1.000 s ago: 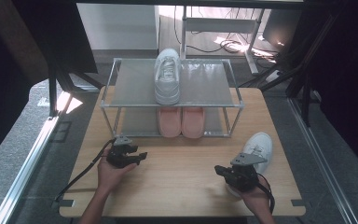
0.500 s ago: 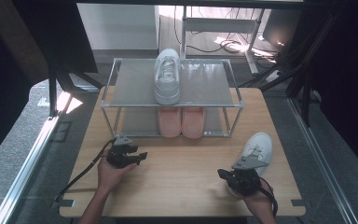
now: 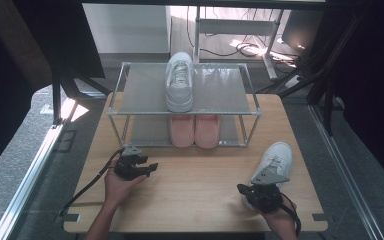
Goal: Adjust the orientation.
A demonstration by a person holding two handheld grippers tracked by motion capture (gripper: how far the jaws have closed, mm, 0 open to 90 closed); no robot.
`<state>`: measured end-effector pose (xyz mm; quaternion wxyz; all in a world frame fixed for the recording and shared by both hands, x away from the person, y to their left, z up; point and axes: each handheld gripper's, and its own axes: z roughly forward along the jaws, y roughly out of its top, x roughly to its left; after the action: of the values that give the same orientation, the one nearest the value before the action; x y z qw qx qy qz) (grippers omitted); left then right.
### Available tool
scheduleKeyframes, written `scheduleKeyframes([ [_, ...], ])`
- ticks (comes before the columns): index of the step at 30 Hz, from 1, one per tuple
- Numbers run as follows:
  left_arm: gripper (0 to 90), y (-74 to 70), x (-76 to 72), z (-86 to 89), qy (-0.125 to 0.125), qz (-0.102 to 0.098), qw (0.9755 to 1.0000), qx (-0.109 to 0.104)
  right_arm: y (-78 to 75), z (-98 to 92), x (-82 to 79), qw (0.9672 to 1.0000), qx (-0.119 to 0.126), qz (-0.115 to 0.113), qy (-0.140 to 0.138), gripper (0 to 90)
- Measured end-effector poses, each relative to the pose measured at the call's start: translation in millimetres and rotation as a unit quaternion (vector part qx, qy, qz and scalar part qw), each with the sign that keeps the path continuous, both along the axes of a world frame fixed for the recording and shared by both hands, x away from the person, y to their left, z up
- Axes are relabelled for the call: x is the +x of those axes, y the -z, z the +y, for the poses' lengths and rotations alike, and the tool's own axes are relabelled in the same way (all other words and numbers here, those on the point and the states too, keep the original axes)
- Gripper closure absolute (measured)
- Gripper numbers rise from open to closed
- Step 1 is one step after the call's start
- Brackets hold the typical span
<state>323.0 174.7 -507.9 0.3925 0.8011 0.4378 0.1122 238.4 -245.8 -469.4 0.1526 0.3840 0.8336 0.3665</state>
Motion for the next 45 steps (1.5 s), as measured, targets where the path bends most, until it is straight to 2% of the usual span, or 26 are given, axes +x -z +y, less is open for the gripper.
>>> scheduleKeyframes([
  [19,46.5,0.9,0.6,0.6,0.000,0.000,1.0000,-0.001,-0.1,-1.2,-2.0,0.9998,-0.018,0.001,0.001,90.0],
  [31,46.5,-1.5,-0.2,2.1,0.001,-0.002,1.0000,-0.001,-0.1,-5.6,-11.1,0.9993,-0.038,-0.001,0.006,90.0],
  [38,46.5,-0.7,0.4,1.9,0.001,-0.002,1.0000,-0.001,4.0,-17.0,-19.4,0.9998,-0.010,0.015,0.005,90.0],
  [45,46.6,-1.4,-0.1,1.3,0.001,-0.002,1.0000,-0.001,3.4,-25.0,-24.0,0.9997,-0.005,0.019,0.014,90.0],
])
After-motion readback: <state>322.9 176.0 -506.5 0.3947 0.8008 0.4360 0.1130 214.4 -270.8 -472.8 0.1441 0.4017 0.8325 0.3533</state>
